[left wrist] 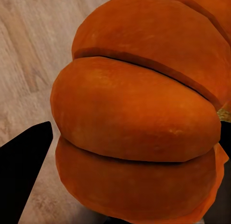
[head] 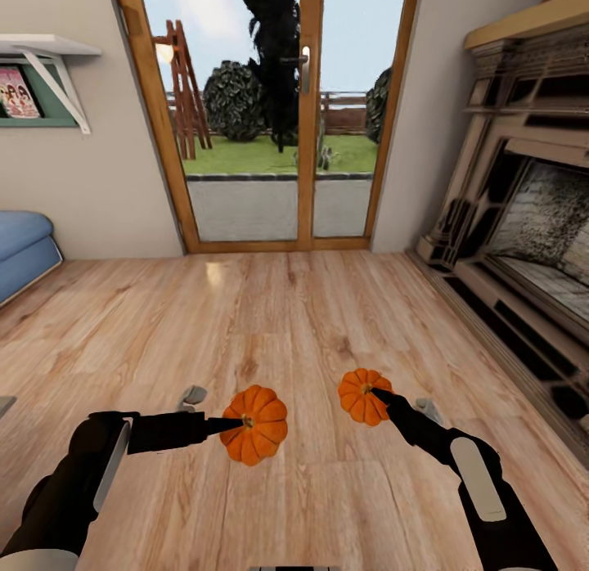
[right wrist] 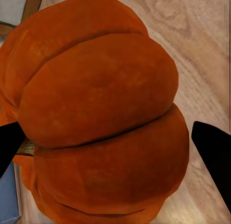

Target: Place each of the two pumpkins and all three candles from the living room inside a cabinet in the living room (use any cabinet), then make sure every cabinet is closed, and position the cauldron so it is next to a table in the living room.

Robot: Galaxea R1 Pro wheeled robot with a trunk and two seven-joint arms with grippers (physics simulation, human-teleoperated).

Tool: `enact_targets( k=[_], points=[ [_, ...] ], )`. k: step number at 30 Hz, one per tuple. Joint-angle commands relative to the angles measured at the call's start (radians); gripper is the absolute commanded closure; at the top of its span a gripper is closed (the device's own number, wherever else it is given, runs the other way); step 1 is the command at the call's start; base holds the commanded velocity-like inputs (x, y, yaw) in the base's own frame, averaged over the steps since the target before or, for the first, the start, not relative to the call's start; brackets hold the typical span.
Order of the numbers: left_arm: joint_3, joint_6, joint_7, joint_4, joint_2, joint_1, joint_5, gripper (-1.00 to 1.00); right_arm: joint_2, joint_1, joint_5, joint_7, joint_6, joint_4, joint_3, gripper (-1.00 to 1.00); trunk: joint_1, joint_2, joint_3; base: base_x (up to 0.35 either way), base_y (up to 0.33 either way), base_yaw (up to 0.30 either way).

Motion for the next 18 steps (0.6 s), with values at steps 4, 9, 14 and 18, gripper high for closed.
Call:
enact_targets(
  k=[4, 9, 14, 18],
  points=[
    [0.001, 0.011, -0.005, -0.001, -0.001, 0.000, 0.000, 1.00, 0.001, 0.000, -0.004, -0.002, 0.004, 0.001, -0.001, 1.00, -0.002, 0.001, 0.009, 0.000, 0.000, -0.159],
    [0.001, 0.011, -0.005, -0.001, -0.001, 0.000, 0.000, 1.00, 0.002, 0.000, -0.004, -0.002, 0.002, 0.001, -0.001, 1.00, -0.004, 0.002, 0.021, 0.000, 0.000, -0.159],
    [0.000, 0.010, -0.005, 0.000, -0.001, 0.000, 0.000, 1.00, 0.002, 0.000, -0.004, -0.002, 0.002, 0.006, -0.001, 1.00, -0.006, 0.003, 0.033, 0.000, 0.000, -0.159],
    [0.001, 0.010, -0.006, 0.000, 0.000, 0.000, 0.001, 1.00, 0.002, 0.000, -0.004, -0.002, 0.002, 0.011, 0.000, 1.00, -0.008, 0.004, 0.039, 0.000, 0.000, -0.160]
  ],
)
